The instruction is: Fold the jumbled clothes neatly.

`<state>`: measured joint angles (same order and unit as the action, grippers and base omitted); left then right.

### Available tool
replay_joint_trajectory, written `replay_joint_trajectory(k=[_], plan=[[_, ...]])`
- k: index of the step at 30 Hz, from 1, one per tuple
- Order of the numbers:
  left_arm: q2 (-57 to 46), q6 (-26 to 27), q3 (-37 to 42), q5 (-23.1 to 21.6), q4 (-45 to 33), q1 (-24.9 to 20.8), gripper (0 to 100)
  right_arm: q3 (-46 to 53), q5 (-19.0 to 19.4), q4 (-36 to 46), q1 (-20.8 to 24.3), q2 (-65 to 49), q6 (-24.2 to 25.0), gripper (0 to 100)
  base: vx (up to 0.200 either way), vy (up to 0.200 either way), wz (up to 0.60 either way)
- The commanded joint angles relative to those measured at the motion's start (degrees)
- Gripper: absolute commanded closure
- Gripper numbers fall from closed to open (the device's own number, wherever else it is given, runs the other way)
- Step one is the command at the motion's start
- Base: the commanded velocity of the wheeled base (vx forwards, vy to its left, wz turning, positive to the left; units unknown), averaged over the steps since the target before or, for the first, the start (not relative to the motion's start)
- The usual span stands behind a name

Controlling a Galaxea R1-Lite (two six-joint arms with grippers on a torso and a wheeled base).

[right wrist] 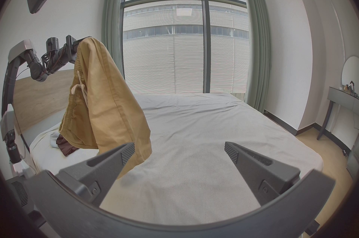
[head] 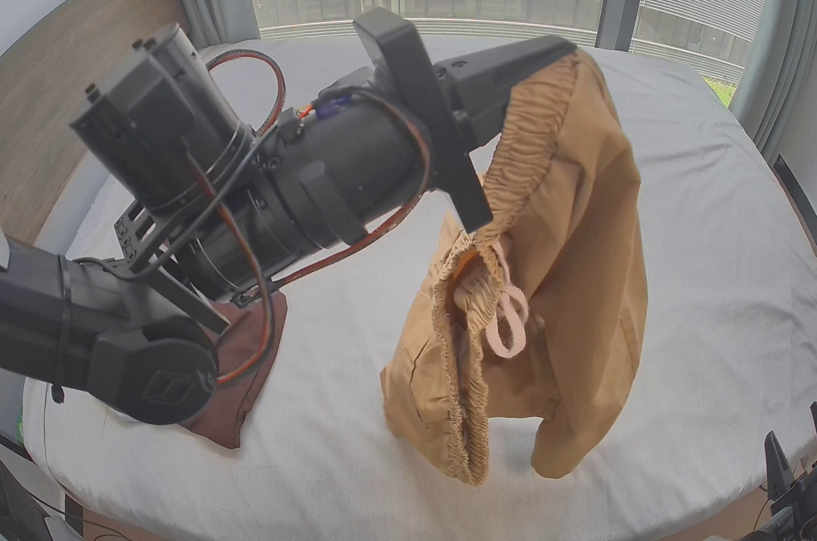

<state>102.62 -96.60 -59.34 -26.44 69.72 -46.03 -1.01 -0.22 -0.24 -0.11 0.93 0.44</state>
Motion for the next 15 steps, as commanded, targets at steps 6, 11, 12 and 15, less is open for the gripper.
replay_joint_trajectory(k=[6, 11, 12, 15], plan=[[1.9, -3.8, 1.6, 0.5, 4.0, 0.5, 100, 0.9, 0.0, 0.0, -0.1, -0.9, 0.0, 0, 0.000, 0.000, 0.00], [4.2, -2.2, 6.3, 1.0, 5.9, 2.7, 100, 0.9, 0.0, 0.0, 0.0, -0.9, 0.0, 0, 0.000, 0.000, 0.00], [4.3, -1.8, 6.9, 1.0, 6.2, 3.1, 100, 0.9, 0.0, 0.0, -0.1, -0.9, 0.0, 0, 0.000, 0.000, 0.00], [4.6, 3.5, 11.0, 1.0, 8.5, 5.7, 100, 0.9, 0.0, 0.0, -0.1, -0.9, 0.0, 0, 0.000, 0.000, 0.00]])
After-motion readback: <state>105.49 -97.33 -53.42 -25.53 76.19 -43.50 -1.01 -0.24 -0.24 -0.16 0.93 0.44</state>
